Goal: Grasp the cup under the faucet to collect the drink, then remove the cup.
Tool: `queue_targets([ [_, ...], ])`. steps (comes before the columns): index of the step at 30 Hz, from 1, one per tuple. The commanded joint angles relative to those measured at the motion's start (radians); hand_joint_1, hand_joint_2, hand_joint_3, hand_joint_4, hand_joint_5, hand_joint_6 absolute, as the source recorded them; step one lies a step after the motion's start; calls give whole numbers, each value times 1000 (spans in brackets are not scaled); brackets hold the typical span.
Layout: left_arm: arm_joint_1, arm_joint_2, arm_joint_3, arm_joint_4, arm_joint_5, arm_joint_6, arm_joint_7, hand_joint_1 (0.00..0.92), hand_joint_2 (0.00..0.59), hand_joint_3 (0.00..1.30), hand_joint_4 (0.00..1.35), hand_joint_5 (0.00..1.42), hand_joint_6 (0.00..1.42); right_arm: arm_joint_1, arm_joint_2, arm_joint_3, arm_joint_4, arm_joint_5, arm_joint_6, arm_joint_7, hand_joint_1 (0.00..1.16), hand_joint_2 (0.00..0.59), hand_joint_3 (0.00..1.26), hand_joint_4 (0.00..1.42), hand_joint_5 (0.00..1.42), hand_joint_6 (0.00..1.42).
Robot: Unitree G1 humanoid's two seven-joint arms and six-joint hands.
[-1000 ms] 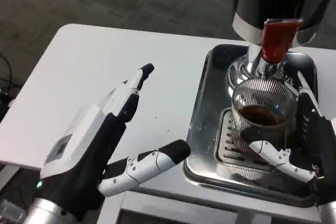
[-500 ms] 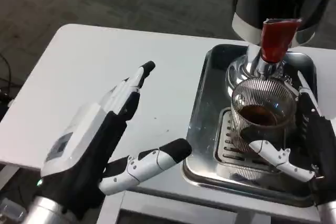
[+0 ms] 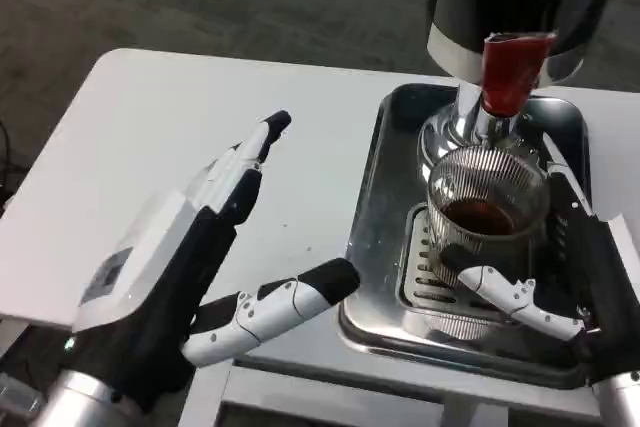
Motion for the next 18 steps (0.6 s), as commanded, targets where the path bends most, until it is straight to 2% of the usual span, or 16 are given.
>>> queue_targets([
  [1,6,8,8,4,-7,-8,-3,0,51,0,0,1,0,-3,5,27,32,-25,22,18,702,144,80,211,177,150],
  [7,7,8,5,6,-11,-9,-3,0,51,0,0,1,0,-4,4,22,27,-52,20,-1,734,139,163,307,298,217],
  [14,8,10,4,5,-14,-7,-3,0,51,0,0,1,0,7,11,7,8,-97,36,-62,826,145,337,441,477,363],
  [18,11,10,6,5,-16,-8,-2,0,51,0,0,1,0,6,15,5,3,-113,57,-91,830,152,426,495,544,435],
])
